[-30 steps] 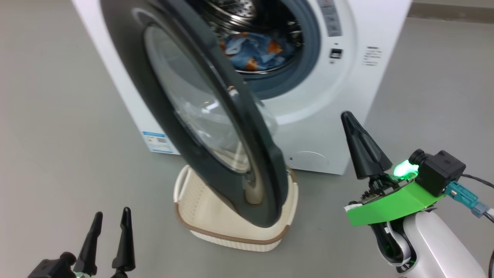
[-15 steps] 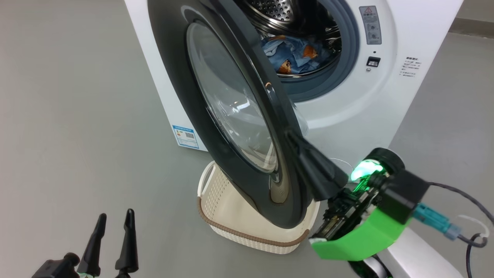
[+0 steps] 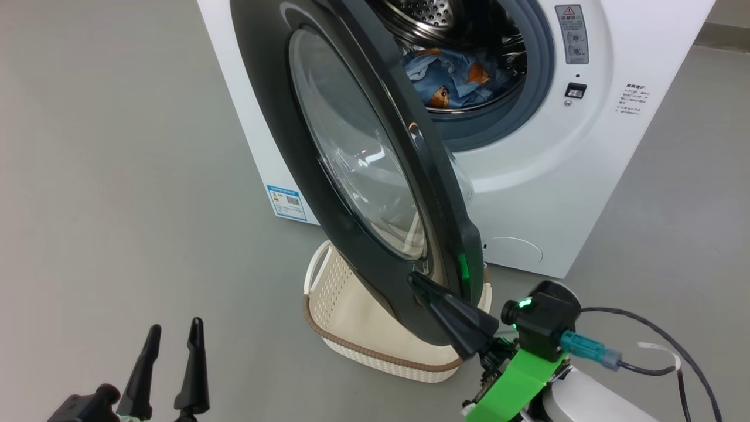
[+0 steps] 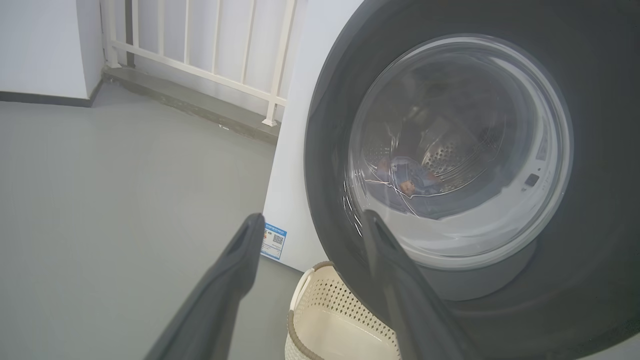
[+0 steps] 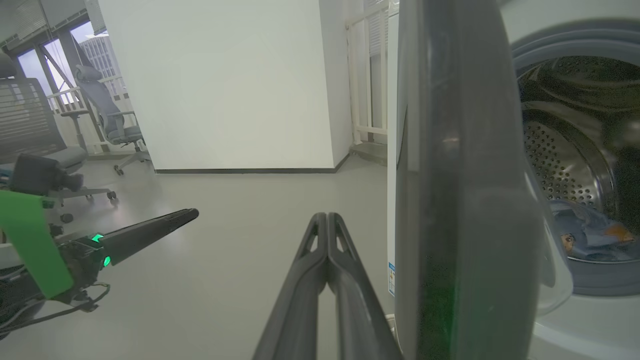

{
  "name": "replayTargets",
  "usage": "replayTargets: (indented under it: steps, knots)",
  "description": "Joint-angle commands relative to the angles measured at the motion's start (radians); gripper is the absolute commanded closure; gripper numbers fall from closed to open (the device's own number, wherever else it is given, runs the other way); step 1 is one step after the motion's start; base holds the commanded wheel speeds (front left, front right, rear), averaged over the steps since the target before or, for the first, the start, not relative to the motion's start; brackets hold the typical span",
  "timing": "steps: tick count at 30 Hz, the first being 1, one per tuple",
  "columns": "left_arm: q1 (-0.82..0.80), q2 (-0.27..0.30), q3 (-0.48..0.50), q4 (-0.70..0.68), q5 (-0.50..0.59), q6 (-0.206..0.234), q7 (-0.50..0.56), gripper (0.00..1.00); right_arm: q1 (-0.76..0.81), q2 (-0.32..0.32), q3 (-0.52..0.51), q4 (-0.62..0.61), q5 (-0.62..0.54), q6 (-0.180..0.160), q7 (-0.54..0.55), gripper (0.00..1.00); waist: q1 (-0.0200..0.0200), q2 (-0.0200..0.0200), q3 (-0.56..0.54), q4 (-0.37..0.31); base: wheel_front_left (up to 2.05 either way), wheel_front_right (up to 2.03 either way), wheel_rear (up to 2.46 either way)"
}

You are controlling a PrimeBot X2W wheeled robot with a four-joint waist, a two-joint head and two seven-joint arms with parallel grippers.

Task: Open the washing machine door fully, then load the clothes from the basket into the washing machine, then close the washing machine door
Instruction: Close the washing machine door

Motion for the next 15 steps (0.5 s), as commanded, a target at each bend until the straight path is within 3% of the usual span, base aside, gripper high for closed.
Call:
replayTargets:
  steps: [1, 15]
  knots:
    - [-0.049, 0.013, 0.038, -0.025, -0.013, -0.002, -0.008, 0.0, -0.017, 0.001, 0.023, 0.01, 0.018, 0.004, -0.008, 1.0, 0.0, 0.0, 0.002, 0.0, 0.0, 0.0, 0.0]
    - [-0.064, 0.015, 0.04, -0.032, -0.012, -0.002, -0.008, 0.0, -0.08, -0.024, 0.039, 0.156, 0.073, 0.004, -0.008, 1.0, 0.0, 0.0, 0.034, 0.01, 0.0, 0.0, 0.0]
